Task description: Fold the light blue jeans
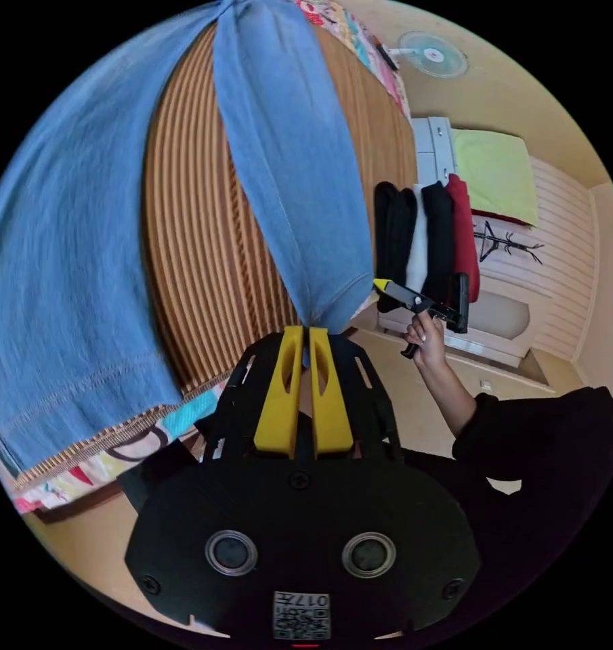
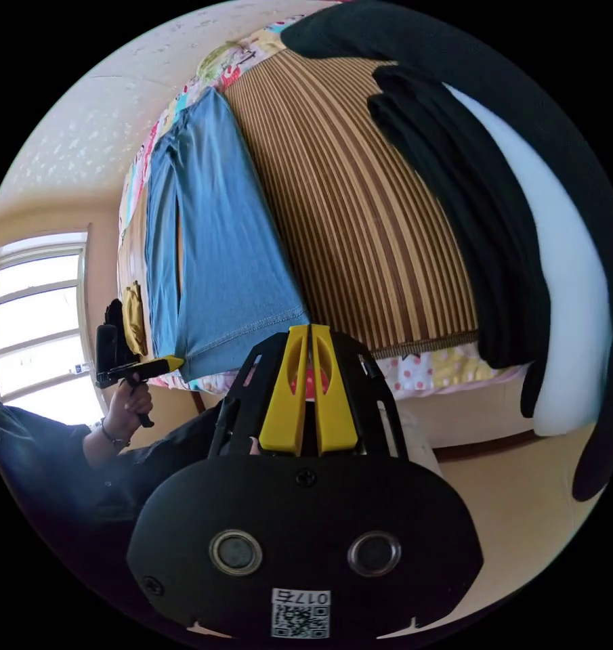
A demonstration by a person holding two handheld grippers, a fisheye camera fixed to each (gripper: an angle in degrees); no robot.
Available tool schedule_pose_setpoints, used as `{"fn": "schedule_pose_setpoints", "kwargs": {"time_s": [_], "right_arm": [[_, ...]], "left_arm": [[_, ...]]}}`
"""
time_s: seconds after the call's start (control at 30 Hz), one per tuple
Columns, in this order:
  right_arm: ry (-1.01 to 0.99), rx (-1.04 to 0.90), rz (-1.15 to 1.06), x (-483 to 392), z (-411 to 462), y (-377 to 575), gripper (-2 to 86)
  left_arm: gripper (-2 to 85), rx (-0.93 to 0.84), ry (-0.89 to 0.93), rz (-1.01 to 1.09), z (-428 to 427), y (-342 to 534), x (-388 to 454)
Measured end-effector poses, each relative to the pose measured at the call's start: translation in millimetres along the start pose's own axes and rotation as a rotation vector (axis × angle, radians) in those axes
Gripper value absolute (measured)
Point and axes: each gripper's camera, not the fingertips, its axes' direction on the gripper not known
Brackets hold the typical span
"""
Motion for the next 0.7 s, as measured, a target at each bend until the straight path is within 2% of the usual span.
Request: {"fn": "schedule_pose_setpoints", "kwargs": {"time_s": [0.13,0.23,0.33,0.43,0.6,0.7], "right_arm": [[0.059,-0.016,-0.028,-8,3,7,0.6],[0.125,0.037,-0.081,-34,-22,18,0.6],[0.136,0.078,-0.164,-73,-49,31,0.7],[0.113,0.074,-0.282,-118,-61,41,0.7],[0.007,0.000,-0.451,-180,-58,40,0.8],[-0.106,-0.042,-0.516,-200,-60,29,0.9]], "left_arm": [[0.6,0.002,-0.102,-0.081,15,25,-11],[6.7,0.110,-0.141,-0.071,-11,38,7],[10.7,0.124,-0.039,0.000,-27,23,40],[10.4,0.096,0.036,0.104,-31,-3,84],[16.0,0.122,0.040,0.083,-33,-20,119],[15.9,0.057,-0.120,0.057,-24,-25,128]]}}
